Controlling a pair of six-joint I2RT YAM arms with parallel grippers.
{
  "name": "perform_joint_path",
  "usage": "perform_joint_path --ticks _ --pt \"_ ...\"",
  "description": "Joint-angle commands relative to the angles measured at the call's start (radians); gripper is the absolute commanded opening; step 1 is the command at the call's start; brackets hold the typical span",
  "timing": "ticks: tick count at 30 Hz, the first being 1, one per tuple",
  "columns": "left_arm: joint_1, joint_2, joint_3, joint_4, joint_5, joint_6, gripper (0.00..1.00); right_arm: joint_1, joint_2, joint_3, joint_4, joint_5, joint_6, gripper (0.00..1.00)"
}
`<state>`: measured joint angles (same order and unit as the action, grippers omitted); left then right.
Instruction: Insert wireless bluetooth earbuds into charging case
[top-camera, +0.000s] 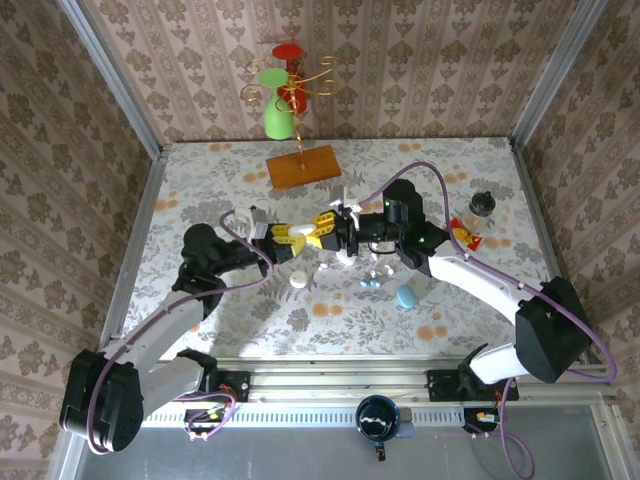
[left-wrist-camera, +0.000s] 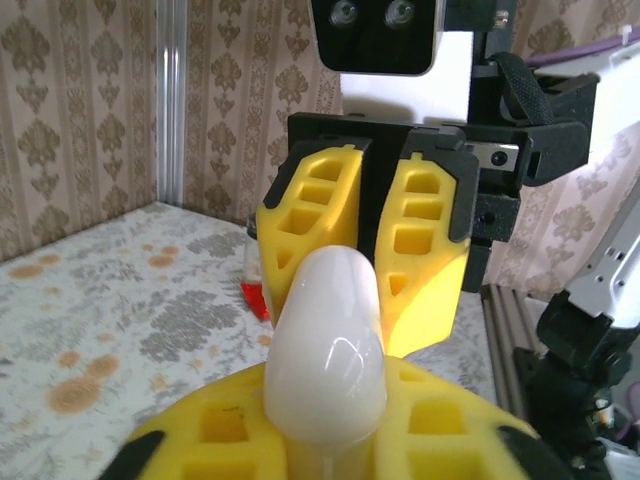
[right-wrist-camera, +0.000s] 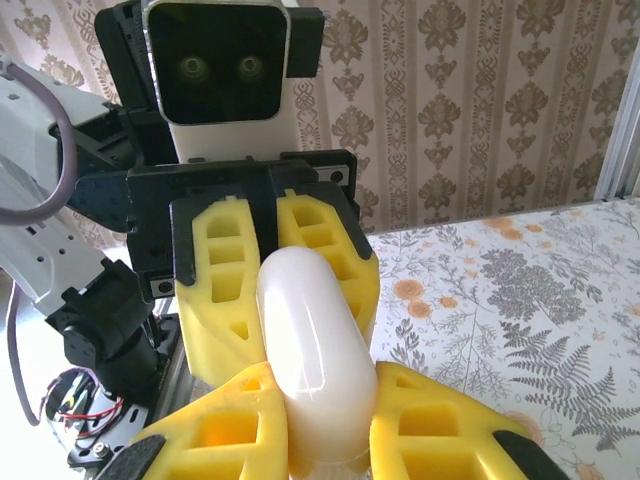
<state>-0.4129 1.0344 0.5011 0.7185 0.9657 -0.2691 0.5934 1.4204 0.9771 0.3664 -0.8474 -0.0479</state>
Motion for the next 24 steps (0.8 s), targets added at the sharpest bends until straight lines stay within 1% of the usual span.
perform_joint_path --ticks 1,2,3,5,6,8,10,13,16,17,20,22,23,24 --pt "-0.007 0.006 0.026 0.036 0.024 0.001 0.07 0.009 -0.008 0.021 0.046 -0.008 0.021 0.11" --pt "-0.007 0.006 0.026 0.036 0.024 0.004 0.07 0.009 -0.010 0.020 0.051 -0.003 0.025 0.11" --pt "-0.007 0.005 0.024 0.037 0.020 0.008 0.11 0.009 -0.014 0.015 0.064 0.005 0.032 0.10" --pt "-0.007 0.002 0.021 0.036 0.010 0.016 0.30 0.009 -0.020 0.006 0.089 0.016 0.043 0.10" --pt "-0.006 0.000 0.021 0.034 0.010 0.020 0.36 0.009 -0.021 0.003 0.094 0.017 0.046 0.10" --pt "-0.006 0.000 0.022 0.032 0.008 0.024 0.38 0.009 -0.021 0.003 0.102 0.016 0.052 0.09" --pt "-0.006 0.001 0.020 0.030 0.007 0.025 0.38 0.010 -0.020 0.001 0.109 0.012 0.057 0.09" --pt "-0.006 0.003 0.021 0.029 0.011 0.025 0.34 0.009 -0.020 -0.003 0.115 0.010 0.063 0.09" --pt "-0.006 0.003 0.026 0.033 0.017 0.019 0.26 0.010 -0.017 -0.001 0.109 -0.001 0.063 0.09" --pt "-0.006 0.003 0.027 0.036 0.018 0.018 0.23 0.009 -0.017 -0.003 0.107 -0.002 0.060 0.09" --pt "-0.006 0.004 0.035 0.036 0.023 0.016 0.09 0.009 -0.018 -0.003 0.094 -0.002 0.056 0.11" --pt "-0.006 0.007 0.035 0.036 0.029 0.024 0.01 0.009 -0.018 -0.001 0.093 0.005 0.058 0.14" --pt "-0.006 0.007 0.033 0.036 0.030 0.033 0.00 0.009 -0.020 -0.001 0.095 0.019 0.067 0.20" --pt "-0.006 0.006 0.030 0.037 0.030 0.042 0.00 0.009 -0.020 -0.001 0.101 0.038 0.079 0.28"
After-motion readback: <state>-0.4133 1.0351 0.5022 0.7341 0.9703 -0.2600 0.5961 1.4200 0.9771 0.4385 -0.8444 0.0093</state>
